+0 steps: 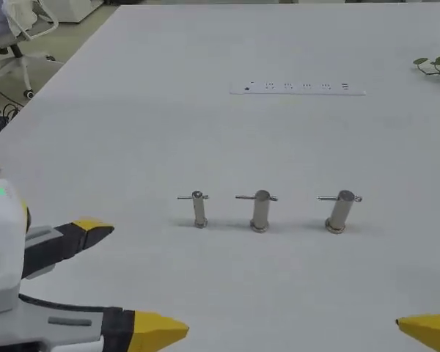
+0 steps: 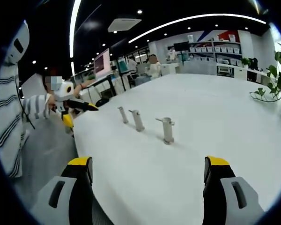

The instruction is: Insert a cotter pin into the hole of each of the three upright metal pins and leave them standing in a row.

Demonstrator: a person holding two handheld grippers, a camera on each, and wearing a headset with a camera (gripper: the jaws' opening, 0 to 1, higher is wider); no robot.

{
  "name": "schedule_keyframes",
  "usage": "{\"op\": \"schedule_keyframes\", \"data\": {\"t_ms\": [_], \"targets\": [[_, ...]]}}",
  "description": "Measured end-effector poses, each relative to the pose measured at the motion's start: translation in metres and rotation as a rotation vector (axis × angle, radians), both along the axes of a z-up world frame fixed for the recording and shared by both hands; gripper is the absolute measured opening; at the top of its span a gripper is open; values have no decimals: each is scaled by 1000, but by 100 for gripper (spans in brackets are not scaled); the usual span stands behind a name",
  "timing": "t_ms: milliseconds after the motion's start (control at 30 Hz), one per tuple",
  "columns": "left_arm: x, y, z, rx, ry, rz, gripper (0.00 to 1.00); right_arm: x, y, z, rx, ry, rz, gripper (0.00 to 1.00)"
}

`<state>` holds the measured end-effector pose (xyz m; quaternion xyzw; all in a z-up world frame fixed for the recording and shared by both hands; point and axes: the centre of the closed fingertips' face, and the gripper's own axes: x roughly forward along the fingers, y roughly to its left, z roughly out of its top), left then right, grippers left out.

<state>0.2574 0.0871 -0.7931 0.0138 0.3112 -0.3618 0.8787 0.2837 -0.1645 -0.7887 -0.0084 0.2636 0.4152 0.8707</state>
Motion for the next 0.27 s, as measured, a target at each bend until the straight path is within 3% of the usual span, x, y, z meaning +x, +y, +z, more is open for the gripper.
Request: {"op": "schedule_keyframes", "data": {"t_ms": [267], "targets": [[-9,-5,-1,8,22,-30,99,-3,1,5,20,-2,-10,100]]}}
